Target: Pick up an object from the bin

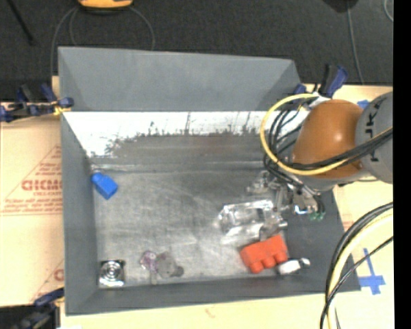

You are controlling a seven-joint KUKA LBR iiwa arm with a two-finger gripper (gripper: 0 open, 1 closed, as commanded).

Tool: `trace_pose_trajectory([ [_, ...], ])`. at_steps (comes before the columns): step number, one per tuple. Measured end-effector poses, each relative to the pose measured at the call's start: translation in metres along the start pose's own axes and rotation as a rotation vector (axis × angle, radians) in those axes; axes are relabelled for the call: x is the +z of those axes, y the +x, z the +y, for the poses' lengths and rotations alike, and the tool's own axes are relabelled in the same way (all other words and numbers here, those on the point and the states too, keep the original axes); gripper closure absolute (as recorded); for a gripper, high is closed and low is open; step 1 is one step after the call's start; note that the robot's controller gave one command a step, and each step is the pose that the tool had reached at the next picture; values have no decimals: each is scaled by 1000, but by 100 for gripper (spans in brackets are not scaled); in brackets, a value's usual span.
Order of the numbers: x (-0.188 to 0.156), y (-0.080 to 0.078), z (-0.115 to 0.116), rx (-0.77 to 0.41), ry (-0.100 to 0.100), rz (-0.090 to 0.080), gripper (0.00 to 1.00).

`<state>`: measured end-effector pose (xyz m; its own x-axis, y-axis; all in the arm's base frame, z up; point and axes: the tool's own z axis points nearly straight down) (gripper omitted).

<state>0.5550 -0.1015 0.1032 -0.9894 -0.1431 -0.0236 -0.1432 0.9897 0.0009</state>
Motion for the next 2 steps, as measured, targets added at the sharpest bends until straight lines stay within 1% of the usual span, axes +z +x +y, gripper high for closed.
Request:
trace_pose_trajectory([
  [1,5,3,-1,-1,2,3,100],
  [2,-112,9,9,-69,5,16,100],
])
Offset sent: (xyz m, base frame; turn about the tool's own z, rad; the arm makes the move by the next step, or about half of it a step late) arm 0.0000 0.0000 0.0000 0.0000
